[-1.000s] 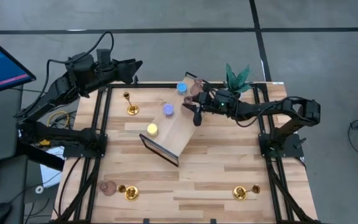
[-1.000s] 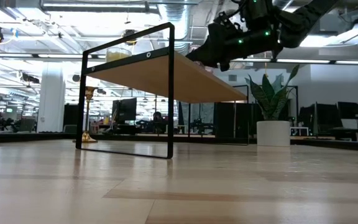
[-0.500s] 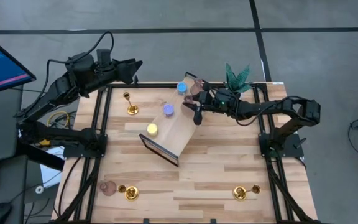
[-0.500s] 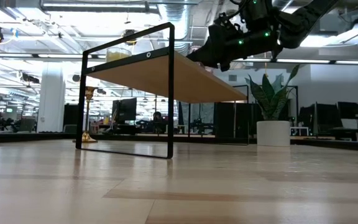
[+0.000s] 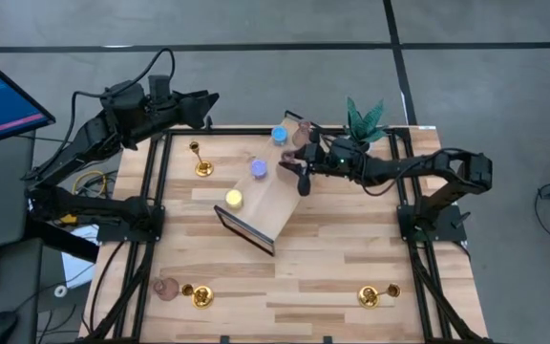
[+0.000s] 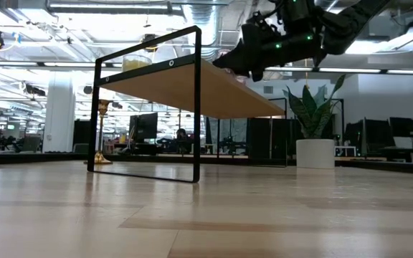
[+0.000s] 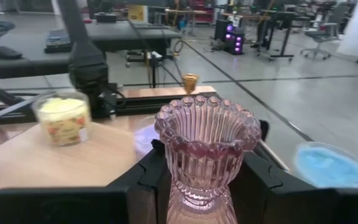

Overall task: Pick & Place candle stick holders
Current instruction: Put the top glass candle holder on the shelf

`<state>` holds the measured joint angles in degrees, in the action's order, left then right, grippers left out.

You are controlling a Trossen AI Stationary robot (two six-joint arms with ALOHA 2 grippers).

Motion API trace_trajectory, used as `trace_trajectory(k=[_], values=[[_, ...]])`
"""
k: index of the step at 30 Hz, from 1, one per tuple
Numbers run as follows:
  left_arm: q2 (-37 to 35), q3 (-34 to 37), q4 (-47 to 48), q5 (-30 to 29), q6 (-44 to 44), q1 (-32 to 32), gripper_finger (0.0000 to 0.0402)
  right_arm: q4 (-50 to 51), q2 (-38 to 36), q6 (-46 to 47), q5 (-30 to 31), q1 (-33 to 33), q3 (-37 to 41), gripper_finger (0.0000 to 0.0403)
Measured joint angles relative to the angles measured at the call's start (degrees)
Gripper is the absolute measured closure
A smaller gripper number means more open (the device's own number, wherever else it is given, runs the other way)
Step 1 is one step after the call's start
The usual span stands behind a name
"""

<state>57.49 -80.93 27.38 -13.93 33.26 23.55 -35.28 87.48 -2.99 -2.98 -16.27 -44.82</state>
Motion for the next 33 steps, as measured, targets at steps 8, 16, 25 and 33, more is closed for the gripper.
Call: trace_trajectory(k=[8,16,25,33], values=[[0.00,0.00,0.00,0.00,0.00,0.00,0.0112,0.17,0.26,-0.17,-0.07,1.29,0.00,0.0294],[0.00,0.02,0.00,0.04,0.00,0.00,0.0112,-0.39,6.69,1.24,-3.03,2.91,-4.28,0.0294],[0.00,0.02,-0.42,0.07,0.00,0.00,0.0112,7.99,3.63,-2.31,-1.44,2.97,-5.57,0.0294],[0.00,0.02,-0.42,0.06,0.00,0.00,0.0112,7.84,3.65,-2.79,-1.63,1.95,-5.55,0.0294]])
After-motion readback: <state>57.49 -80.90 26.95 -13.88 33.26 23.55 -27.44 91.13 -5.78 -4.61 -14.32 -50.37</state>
